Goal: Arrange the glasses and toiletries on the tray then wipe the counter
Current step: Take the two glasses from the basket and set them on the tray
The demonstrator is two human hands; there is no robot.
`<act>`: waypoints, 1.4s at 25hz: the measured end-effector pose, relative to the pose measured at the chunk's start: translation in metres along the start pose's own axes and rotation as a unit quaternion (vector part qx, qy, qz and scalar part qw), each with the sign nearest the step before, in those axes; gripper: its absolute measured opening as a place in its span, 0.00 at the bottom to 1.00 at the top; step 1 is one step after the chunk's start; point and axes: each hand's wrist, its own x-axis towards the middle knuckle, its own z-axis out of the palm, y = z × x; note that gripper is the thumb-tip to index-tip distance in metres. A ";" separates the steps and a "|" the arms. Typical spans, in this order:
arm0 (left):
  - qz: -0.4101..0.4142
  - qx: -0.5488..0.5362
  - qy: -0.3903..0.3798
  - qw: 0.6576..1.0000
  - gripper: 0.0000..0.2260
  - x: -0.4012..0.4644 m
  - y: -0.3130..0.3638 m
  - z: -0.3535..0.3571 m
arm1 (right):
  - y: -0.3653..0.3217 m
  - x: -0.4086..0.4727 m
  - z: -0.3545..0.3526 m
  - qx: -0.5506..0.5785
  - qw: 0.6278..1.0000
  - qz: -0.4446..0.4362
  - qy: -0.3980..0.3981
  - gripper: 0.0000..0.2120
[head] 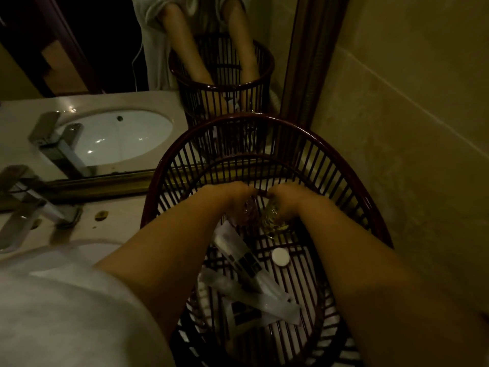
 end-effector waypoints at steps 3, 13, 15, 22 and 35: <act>-0.011 -0.043 0.049 0.998 0.37 0.002 -0.003 0.005 | -0.001 0.003 0.011 -0.004 1.000 -0.002 0.020 0.27; -0.053 0.008 0.061 0.997 0.28 -0.027 -0.001 -0.034 | -0.007 -0.026 -0.041 -0.048 0.998 -0.021 0.021 0.29; -0.053 0.010 0.074 0.996 0.28 -0.048 0.001 -0.053 | -0.009 -0.039 -0.063 -0.047 0.997 -0.042 0.042 0.29; -0.088 -0.092 0.150 0.981 0.23 -0.170 0.013 -0.110 | -0.042 -0.115 -0.141 -0.037 0.989 -0.104 0.099 0.29; -0.182 -0.101 0.288 0.935 0.25 -0.453 -0.012 -0.044 | -0.224 -0.281 -0.129 -0.129 0.919 -0.341 0.153 0.28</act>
